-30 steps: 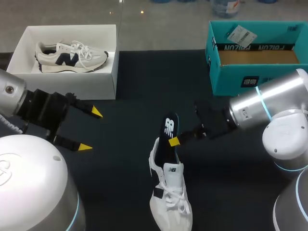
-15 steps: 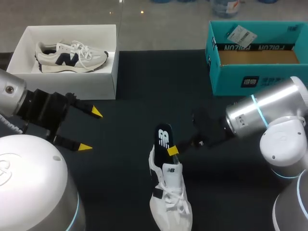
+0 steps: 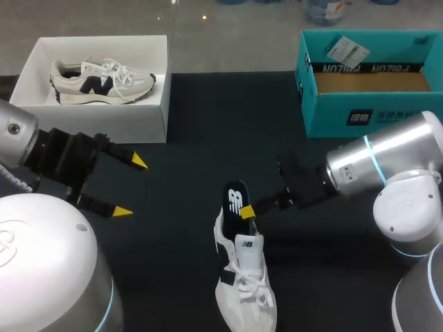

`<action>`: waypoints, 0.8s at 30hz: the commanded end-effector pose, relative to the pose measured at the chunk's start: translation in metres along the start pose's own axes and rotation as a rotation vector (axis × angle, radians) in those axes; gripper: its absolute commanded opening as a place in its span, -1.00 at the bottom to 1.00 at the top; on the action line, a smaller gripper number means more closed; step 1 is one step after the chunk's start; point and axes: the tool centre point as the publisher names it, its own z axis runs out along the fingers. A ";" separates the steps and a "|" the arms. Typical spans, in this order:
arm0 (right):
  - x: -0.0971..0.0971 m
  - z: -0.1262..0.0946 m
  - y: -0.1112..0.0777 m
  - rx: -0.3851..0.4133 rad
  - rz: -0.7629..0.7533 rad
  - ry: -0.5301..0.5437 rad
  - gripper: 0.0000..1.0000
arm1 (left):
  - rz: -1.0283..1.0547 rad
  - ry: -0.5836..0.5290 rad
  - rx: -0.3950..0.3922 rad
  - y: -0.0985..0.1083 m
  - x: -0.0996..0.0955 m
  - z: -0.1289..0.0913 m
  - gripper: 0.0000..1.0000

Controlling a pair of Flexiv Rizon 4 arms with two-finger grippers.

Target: Take the shoe out of the shoebox, open the shoe tongue, remove and reinsert the insole, then place the shoe into the shoebox

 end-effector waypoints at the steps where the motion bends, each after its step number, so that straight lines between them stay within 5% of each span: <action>1: -0.002 -0.006 0.011 0.036 -0.009 0.000 -0.32 | -0.001 0.003 -0.002 0.000 0.000 -0.001 1.00; 10: -0.002 0.005 0.002 0.045 0.008 0.018 -1.00 | -0.001 0.003 -0.002 0.000 0.000 -0.001 1.00; 24: 0.014 0.018 -0.029 0.031 0.072 0.038 -1.00 | -0.001 0.003 -0.002 0.000 0.000 -0.001 1.00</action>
